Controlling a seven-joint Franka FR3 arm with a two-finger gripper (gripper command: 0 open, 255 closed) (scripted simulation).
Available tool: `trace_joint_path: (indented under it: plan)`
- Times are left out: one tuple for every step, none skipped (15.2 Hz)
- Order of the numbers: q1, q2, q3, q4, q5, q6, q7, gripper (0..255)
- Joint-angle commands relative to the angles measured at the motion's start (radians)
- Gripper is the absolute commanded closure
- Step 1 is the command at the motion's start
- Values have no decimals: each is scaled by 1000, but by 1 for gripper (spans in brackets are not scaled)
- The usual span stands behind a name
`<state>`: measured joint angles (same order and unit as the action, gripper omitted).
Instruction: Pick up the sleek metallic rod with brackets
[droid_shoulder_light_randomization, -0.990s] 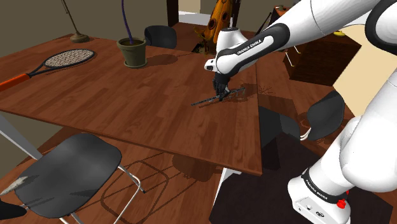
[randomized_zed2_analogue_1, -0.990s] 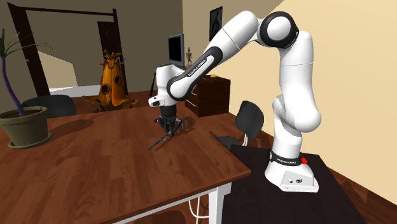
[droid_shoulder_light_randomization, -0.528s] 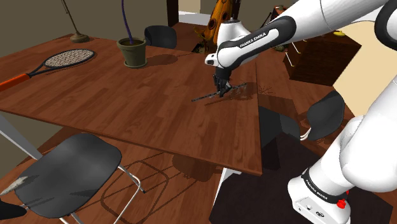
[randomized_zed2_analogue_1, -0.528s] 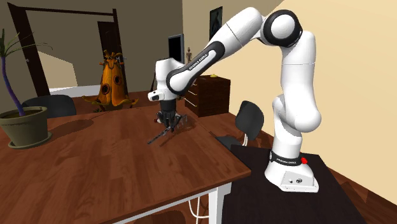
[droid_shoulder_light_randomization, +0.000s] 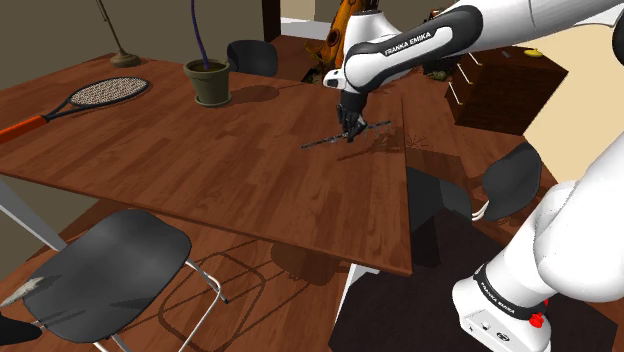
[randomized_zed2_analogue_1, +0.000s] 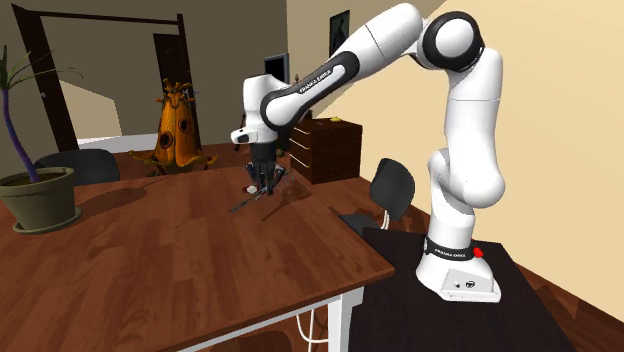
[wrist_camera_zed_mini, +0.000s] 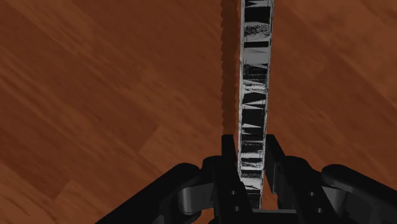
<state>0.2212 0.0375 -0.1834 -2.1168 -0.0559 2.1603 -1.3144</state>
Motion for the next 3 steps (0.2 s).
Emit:
trace_joint_path:
  plan:
    - [0,-10,0,15,-1,-25,-1,255]
    - [0,-11,0,16,-1,-27,-1,255]
    - [0,-11,0,16,-1,-27,-1,255]
